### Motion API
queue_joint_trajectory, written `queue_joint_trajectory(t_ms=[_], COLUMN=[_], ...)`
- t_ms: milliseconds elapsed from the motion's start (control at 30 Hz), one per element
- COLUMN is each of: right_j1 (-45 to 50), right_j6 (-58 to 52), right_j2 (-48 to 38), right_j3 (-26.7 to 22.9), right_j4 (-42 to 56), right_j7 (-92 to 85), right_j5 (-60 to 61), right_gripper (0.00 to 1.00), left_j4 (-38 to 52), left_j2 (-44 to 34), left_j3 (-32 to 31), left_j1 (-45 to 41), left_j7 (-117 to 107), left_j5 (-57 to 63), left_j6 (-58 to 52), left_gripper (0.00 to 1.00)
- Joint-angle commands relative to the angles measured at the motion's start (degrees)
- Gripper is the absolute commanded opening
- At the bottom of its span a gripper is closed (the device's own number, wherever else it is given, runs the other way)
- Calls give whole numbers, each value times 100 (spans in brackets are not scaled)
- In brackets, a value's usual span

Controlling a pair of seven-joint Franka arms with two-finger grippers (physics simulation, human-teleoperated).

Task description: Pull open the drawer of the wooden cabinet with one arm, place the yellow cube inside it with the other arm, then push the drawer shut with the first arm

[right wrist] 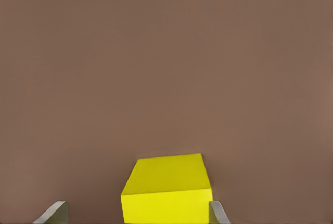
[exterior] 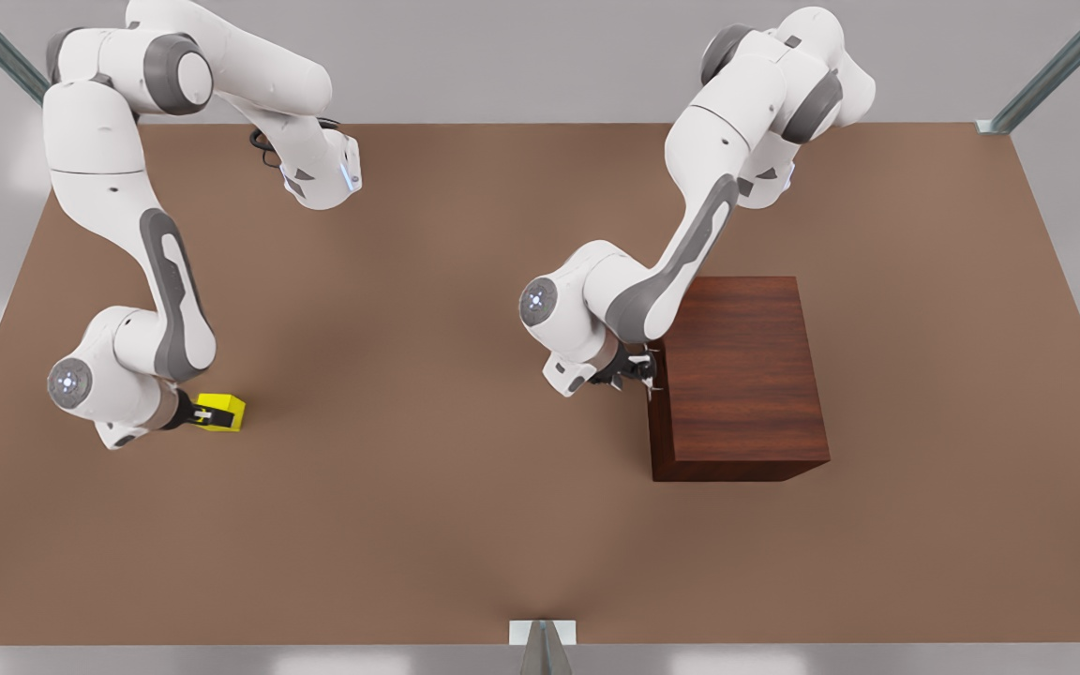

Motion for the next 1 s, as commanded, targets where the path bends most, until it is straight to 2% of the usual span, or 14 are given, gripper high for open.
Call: queue_joint_trajectory(t_ms=[0,467,500,567,633,833,967], right_j1=[-24,-33,-33,-33,-33,-24,-24], right_j6=[346,355,390,513,627,514,-1121], right_j2=[-8,309,318,309,309,-385,-1027], right_j3=[1,1,1,1,1,273,493], right_j4=[-36,-353,-353,-335,-335,-265,552], right_j7=[-264,-256,-256,-256,-273,-273,-220], right_j5=[-207,-551,-551,-559,-559,-542,-515], right_gripper=[100,100,91,69,60,58,58], left_j4=[-40,-198,-207,-207,-207,-198,-145], left_j2=[-8,-35,-17,-8,-8,27,44], left_j3=[1,-43,-43,-43,-43,-43,-43], left_j1=[-1,-10,-19,-36,-36,-36,-89], left_j7=[-1463,-1999,-1999,-2008,-2078,-2078,-2069], left_j5=[9,-62,-132,-246,-273,-369,-334], left_j6=[-64,-337,-328,-293,-267,-152,-38], left_gripper=[69,69,69,69,67,65,64])
